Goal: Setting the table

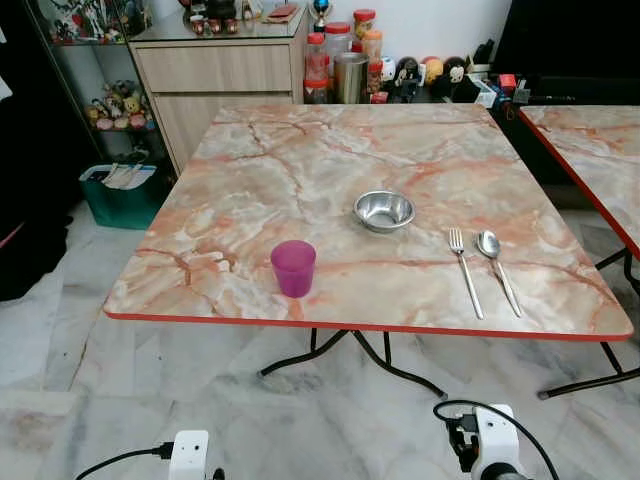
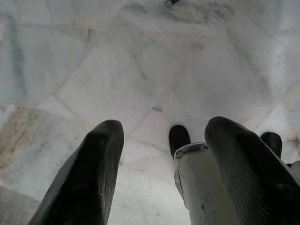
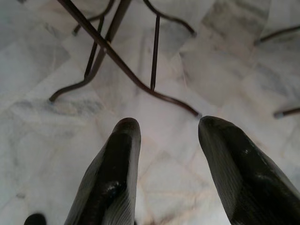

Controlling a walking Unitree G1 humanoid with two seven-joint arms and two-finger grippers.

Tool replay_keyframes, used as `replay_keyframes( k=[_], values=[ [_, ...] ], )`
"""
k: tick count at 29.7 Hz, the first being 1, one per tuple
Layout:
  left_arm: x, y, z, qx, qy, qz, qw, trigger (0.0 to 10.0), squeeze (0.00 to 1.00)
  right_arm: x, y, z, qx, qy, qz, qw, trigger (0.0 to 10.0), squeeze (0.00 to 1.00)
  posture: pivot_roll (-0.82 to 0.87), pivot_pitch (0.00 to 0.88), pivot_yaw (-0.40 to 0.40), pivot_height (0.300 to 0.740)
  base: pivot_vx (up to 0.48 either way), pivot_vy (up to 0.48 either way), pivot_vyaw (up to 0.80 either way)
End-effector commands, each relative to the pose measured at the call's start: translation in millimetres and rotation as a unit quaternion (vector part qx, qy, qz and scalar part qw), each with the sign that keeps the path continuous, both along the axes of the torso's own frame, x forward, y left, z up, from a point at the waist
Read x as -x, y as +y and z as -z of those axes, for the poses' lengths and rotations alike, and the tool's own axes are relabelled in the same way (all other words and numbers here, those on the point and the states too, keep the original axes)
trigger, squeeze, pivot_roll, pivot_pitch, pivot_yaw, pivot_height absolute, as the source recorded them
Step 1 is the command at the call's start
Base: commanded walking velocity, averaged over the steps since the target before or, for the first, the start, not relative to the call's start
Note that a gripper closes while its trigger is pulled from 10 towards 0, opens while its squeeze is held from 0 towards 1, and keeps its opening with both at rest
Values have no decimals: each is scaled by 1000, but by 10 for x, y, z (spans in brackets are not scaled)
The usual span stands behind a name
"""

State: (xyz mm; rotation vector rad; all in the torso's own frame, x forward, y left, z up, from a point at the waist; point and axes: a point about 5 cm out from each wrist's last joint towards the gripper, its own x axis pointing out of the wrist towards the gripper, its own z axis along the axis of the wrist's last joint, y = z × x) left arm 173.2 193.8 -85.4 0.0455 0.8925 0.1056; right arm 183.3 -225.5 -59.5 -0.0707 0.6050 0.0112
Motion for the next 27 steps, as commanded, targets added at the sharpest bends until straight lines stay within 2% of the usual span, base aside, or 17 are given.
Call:
replay_keyframes(
  k=[1,5,12,17,18,19,20,23,25,27],
  values=[
    [2,21,0,-7,4,6,1000,10000,0,-81,17,-89,2,-37,-21,999,10000,0,-73,0,18,740,0,0,0],
    [-16,62,-14,-11,2,6,1000,10000,0,-275,152,-317,-14,-119,-55,991,10000,0,-71,0,15,740,0,0,0],
    [-32,97,-29,-15,-3,2,1000,10000,0,-395,358,-563,-25,-187,-96,977,10000,0,-54,0,4,740,0,0,0],
    [-30,91,-29,-13,-6,-1,1000,10000,0,-581,508,-857,-44,-243,-104,963,10000,0,-53,0,2,740,0,0,0],
    [-30,91,-29,-13,-6,-1,1000,10000,0,-581,508,-857,-44,-243,-104,963,10000,0,-53,0,2,740,0,0,0],
    [-31,91,-30,-13,-8,-2,1000,10000,0,-664,569,-987,-51,-264,-111,957,10000,0,-51,0,-3,740,0,0,0],
    [-31,91,-31,-13,-9,-3,1000,10000,0,-682,585,-1025,-52,-269,-112,955,10000,0,-50,0,-5,740,0,0,0],
    [-31,93,-31,-13,-9,-3,1000,10000,0,-706,594,-1072,-50,-272,-112,954,10000,0,-50,0,-5,740,0,0,0],
    [-50,72,-36,-7,-11,-7,1000,10000,0,-949,477,-1090,-27,-262,-63,963,10000,0,-55,0,-1,740,0,0,0],
    [-56,68,-38,-7,-11,-9,1000,10000,0,-1027,410,-1086,-11,-251,-40,967,10000,0,-53,0,1,740,0,0,0]
  ],
)
